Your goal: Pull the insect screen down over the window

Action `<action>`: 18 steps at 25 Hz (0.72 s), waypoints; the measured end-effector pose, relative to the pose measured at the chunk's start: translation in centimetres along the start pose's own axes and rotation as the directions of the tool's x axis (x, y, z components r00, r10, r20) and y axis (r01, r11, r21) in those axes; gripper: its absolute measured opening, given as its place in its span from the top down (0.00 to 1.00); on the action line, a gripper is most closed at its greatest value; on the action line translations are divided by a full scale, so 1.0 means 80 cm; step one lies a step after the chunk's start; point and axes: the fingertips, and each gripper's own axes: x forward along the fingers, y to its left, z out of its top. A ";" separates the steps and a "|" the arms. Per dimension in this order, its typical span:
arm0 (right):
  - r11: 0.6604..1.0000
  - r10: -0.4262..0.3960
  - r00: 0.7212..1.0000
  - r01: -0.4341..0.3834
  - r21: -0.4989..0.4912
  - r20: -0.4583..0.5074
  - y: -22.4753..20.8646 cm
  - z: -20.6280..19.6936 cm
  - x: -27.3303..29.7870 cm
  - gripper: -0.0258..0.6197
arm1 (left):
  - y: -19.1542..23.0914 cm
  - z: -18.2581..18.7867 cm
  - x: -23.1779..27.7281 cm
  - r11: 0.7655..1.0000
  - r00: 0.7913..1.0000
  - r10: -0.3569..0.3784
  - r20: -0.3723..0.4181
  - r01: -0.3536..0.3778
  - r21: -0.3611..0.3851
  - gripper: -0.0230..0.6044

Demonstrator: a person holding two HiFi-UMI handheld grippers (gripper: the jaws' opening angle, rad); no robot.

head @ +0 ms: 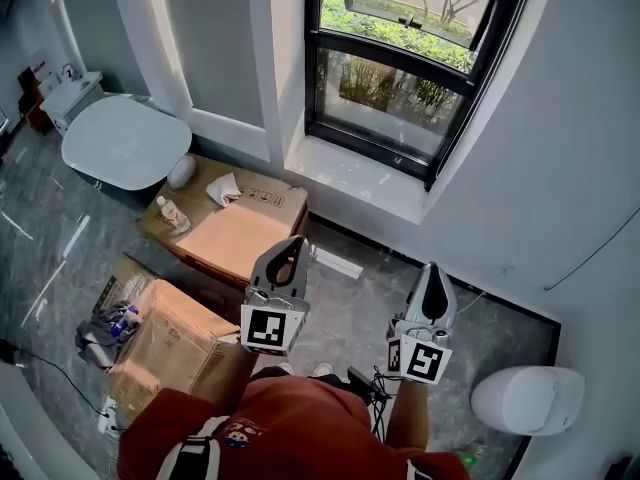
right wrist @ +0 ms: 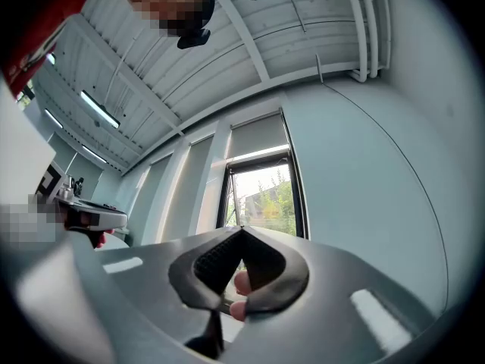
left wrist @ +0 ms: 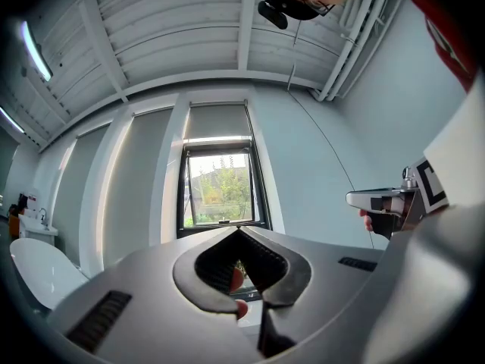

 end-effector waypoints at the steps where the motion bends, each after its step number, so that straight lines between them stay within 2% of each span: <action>1: 1.000 0.000 1.000 0.000 0.012 0.002 -0.006 -0.002 -0.002 0.95 | -0.004 -0.002 0.001 1.000 1.000 0.003 -0.005 -0.003 0.000 0.96; 5: 0.999 0.003 1.000 -0.003 0.035 -0.005 -0.033 -0.016 -0.009 0.95 | -0.029 -0.014 0.011 0.999 0.999 0.004 -0.034 -0.003 0.040 0.96; 10: 0.999 0.014 1.000 -0.013 0.042 -0.005 -0.046 -0.024 0.000 0.95 | -0.053 -0.017 0.024 0.997 1.000 -0.014 -0.025 0.016 0.079 0.96; 18: 0.999 0.044 0.999 -0.044 0.021 -0.003 -0.050 -0.036 0.044 0.95 | -0.045 -0.026 0.062 0.997 1.000 -0.008 -0.018 0.009 0.074 0.95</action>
